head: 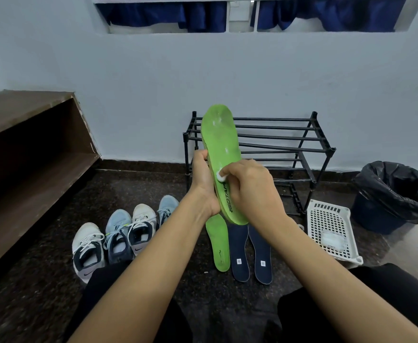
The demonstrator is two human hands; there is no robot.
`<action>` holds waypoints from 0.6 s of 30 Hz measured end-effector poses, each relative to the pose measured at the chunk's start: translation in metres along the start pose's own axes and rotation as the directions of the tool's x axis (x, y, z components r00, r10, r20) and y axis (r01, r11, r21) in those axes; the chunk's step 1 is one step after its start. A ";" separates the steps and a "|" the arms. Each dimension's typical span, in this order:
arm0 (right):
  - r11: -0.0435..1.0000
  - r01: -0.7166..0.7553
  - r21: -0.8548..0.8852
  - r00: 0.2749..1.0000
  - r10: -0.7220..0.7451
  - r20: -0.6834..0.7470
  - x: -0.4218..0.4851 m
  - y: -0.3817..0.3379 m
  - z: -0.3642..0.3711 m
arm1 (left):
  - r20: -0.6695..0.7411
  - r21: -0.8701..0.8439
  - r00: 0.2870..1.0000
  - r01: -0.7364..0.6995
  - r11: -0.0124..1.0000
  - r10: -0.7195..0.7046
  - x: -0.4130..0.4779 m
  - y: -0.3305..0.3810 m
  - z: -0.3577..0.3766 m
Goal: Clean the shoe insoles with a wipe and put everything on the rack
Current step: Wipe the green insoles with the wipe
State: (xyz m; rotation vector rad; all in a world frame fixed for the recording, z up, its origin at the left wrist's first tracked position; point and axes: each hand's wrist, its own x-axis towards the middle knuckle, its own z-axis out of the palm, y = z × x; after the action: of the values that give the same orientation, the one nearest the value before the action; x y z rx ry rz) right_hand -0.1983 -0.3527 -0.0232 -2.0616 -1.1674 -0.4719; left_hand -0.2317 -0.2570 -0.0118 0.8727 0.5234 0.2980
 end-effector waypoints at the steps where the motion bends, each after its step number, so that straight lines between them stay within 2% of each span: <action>1: 1.000 0.002 0.003 1.000 -0.002 0.021 -0.001 -0.002 0.000 | -0.008 -0.020 1.000 0.002 1.000 -0.002 -0.001 0.002 -0.001; 6: 1.000 -0.019 -0.008 0.998 0.019 0.052 0.000 -0.001 0.003 | -0.007 -0.040 1.000 -0.025 0.999 0.025 -0.002 -0.001 0.004; 13: 0.991 -0.132 -0.020 0.991 0.132 0.020 0.005 0.007 0.003 | 0.058 0.078 0.998 0.026 0.997 -0.030 -0.011 -0.008 0.011; 18: 0.998 -0.070 0.005 0.995 0.070 0.064 -0.007 -0.003 0.013 | -0.006 0.023 1.000 -0.001 1.000 0.001 -0.005 0.003 0.002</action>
State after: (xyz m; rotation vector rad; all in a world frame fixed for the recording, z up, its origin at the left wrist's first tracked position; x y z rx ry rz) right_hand -0.2049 -0.3468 -0.0353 -2.1181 -1.1276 -0.3703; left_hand -0.2353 -0.2587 -0.0067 0.8947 0.5326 0.2961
